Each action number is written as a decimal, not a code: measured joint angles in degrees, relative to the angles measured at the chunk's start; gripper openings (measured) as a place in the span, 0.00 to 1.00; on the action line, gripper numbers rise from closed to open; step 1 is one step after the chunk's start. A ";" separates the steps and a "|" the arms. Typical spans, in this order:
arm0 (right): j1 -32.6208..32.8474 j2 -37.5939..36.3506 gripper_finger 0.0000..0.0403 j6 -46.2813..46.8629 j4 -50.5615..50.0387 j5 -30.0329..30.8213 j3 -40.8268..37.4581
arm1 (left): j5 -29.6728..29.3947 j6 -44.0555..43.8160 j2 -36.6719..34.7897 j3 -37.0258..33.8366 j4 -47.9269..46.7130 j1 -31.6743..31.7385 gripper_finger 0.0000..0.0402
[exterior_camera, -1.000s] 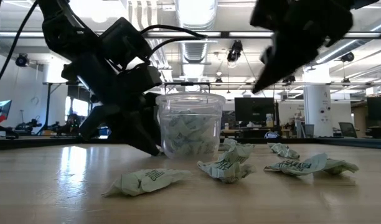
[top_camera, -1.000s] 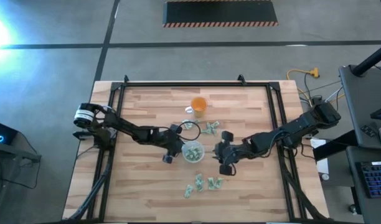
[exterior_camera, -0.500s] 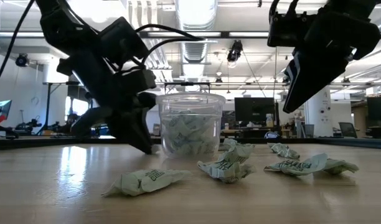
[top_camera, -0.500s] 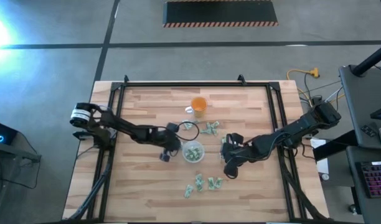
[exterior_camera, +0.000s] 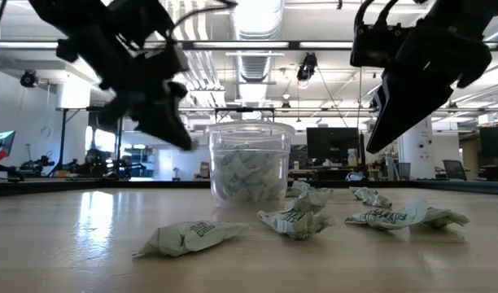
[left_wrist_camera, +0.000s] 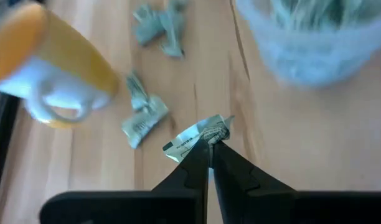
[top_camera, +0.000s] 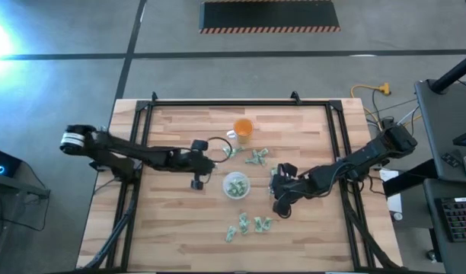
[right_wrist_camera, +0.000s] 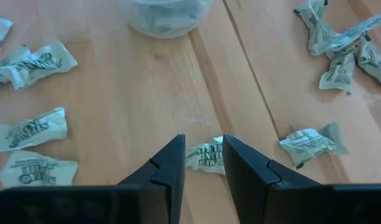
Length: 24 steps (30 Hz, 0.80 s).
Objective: Pick and place Stevia / Truvia into bins
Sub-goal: Put the green stevia packet into the transparent container
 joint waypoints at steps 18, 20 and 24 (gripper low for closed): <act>-0.07 0.00 0.25 0.02 12.58 0.10 -7.21 | 19.19 -0.23 3.14 -3.79 29.78 -1.91 0.00; -0.07 0.00 0.26 0.02 12.72 0.10 -7.77 | 19.19 -0.23 5.38 -3.27 30.48 -1.91 0.00; -0.07 0.02 0.28 0.52 12.90 0.08 -8.63 | 19.21 -0.19 8.95 -2.35 32.33 -1.91 0.00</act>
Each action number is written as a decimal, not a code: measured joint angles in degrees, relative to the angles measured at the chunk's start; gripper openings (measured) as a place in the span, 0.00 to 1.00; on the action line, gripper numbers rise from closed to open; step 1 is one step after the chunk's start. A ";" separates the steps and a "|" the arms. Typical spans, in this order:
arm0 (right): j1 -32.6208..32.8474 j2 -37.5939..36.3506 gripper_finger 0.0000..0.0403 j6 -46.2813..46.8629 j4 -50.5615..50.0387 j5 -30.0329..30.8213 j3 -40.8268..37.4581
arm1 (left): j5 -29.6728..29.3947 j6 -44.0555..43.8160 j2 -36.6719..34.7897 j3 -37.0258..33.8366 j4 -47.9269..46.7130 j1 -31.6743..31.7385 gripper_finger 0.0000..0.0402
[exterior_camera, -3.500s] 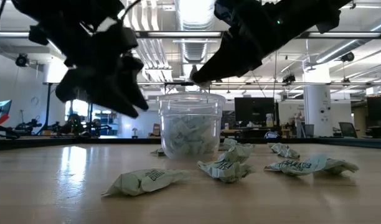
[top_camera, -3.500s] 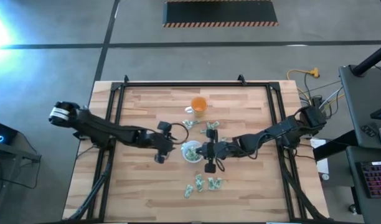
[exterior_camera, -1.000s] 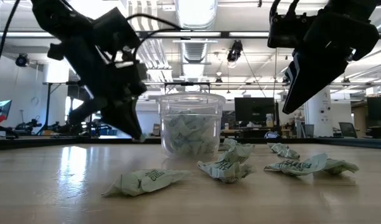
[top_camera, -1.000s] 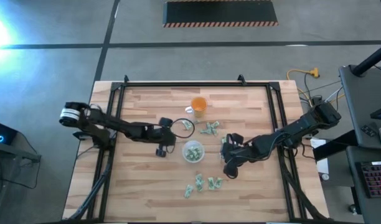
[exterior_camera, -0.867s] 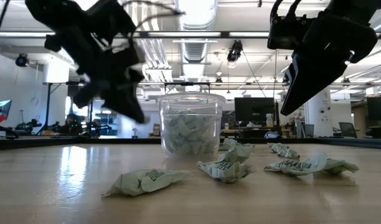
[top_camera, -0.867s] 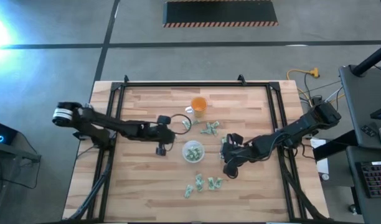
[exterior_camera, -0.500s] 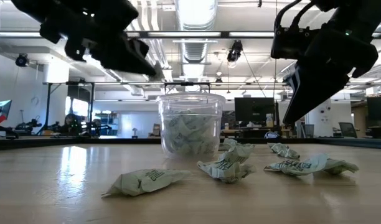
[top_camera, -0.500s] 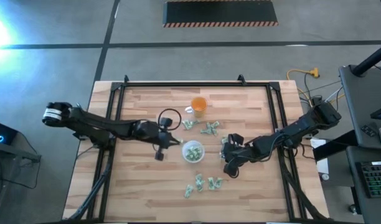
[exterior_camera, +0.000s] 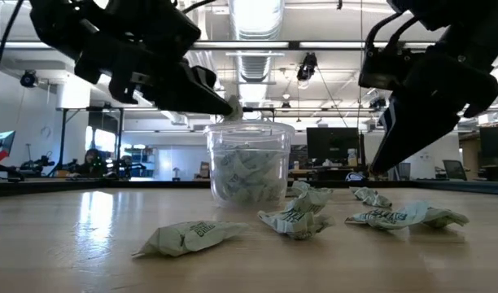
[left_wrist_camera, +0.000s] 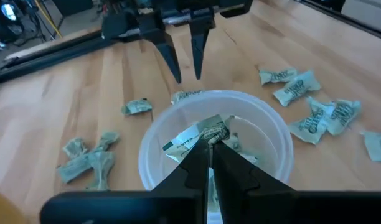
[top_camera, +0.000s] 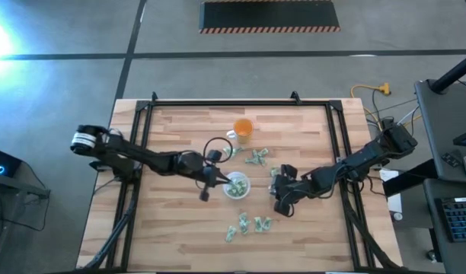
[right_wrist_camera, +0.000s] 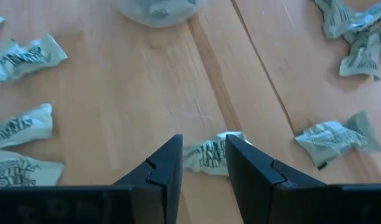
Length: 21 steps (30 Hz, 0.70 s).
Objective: Pick and place Stevia / Truvia into bins
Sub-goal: Put the green stevia packet into the transparent container
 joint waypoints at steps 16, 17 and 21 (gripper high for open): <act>-0.04 0.02 0.38 0.93 1.59 0.05 -1.38 | 0.00 0.52 1.50 0.74 0.60 0.00 0.29; -0.04 0.02 0.38 0.86 1.92 0.05 -1.38 | 0.00 0.52 1.28 0.74 0.46 0.00 0.31; -0.04 0.02 0.40 0.88 2.12 0.07 -1.43 | -0.15 0.50 -0.85 0.77 -3.88 0.00 0.36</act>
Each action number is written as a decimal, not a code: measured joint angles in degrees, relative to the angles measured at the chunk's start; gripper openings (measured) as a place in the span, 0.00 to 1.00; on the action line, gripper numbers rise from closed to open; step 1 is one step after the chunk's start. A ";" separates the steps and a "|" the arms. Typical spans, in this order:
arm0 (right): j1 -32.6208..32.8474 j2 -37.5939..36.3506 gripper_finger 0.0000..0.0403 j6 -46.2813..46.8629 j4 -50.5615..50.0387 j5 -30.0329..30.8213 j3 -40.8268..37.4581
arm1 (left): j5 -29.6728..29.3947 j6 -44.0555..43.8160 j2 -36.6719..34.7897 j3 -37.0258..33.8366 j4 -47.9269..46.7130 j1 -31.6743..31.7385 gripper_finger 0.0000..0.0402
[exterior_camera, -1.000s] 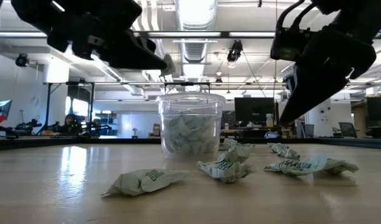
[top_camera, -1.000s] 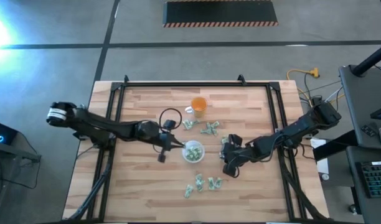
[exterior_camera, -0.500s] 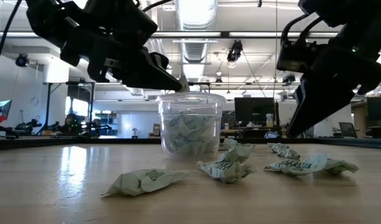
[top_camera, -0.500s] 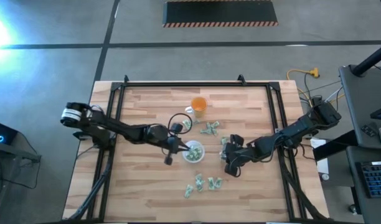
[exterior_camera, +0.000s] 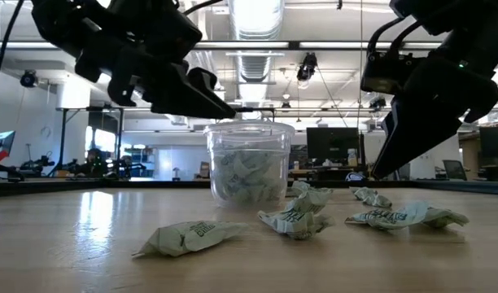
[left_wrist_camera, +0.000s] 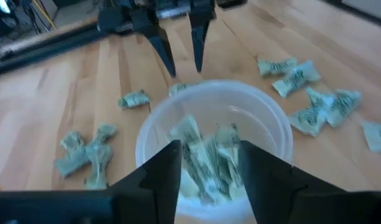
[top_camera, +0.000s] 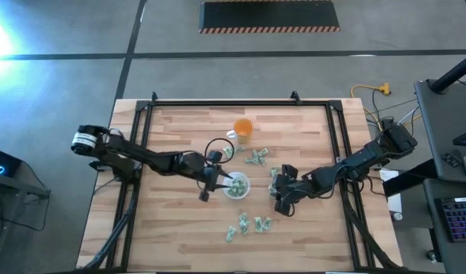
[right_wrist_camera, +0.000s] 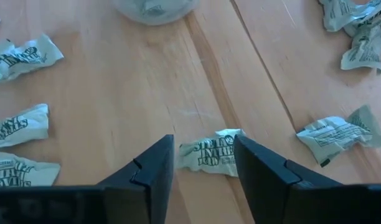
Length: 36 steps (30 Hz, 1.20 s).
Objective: Pick and place Stevia / Truvia into bins
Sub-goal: Put the green stevia packet into the transparent container
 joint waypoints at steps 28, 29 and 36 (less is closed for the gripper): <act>-0.42 6.21 0.28 -1.61 0.95 1.38 -0.10 | -3.72 -0.52 -23.82 -3.69 -18.08 -0.02 0.37; -0.42 6.21 0.26 -1.66 0.94 1.35 -0.10 | -3.78 -0.52 -24.05 -3.69 -18.23 -0.02 0.37; -0.48 5.94 0.12 -3.10 0.72 1.33 -0.15 | -3.86 -0.52 -24.09 -3.74 -18.51 -0.02 0.38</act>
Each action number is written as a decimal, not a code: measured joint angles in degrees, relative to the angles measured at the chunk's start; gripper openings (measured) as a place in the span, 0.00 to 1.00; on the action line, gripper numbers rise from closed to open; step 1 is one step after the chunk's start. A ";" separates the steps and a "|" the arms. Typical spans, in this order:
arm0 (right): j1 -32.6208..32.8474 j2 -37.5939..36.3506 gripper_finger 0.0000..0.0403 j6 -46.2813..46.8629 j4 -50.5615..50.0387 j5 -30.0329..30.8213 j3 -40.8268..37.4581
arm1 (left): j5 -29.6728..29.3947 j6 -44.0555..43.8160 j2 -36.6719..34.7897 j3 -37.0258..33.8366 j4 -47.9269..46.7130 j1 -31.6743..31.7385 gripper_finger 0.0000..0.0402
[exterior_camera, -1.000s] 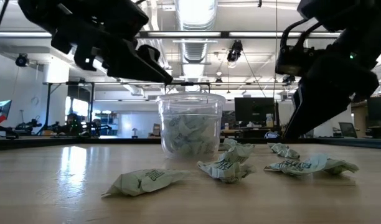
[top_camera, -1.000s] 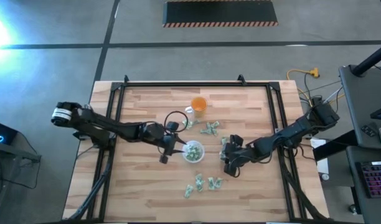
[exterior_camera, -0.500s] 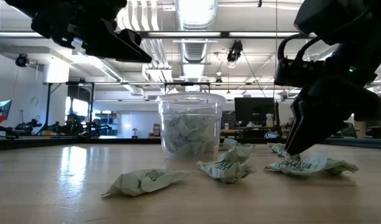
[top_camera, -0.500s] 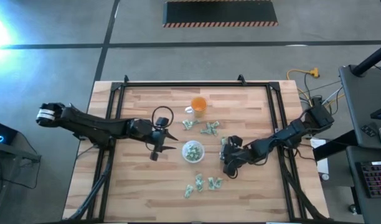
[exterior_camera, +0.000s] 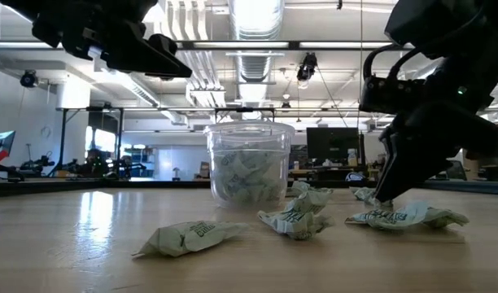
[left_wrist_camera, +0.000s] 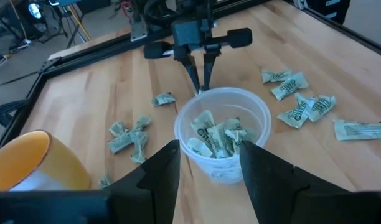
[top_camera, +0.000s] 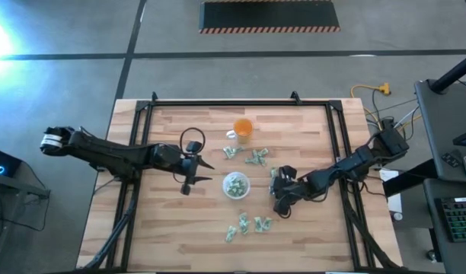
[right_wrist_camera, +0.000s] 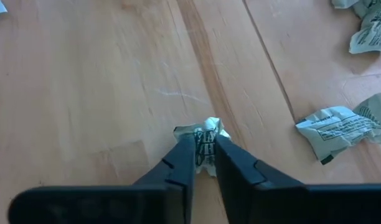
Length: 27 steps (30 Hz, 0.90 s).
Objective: Pick and place Stevia / Truvia into bins
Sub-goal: Put the green stevia packet into the transparent container
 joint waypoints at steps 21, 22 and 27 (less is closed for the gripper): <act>-0.03 -2.14 0.08 -18.61 0.38 0.75 11.63 | -27.00 3.03 3.78 -4.76 -5.69 1.69 0.38; -0.02 -2.14 0.08 -19.78 0.36 1.38 12.42 | -27.52 3.27 4.13 -5.25 -5.26 2.02 0.38; -0.45 -2.14 0.08 -25.91 0.70 3.18 16.01 | -28.13 5.03 6.79 -7.58 1.63 3.67 0.38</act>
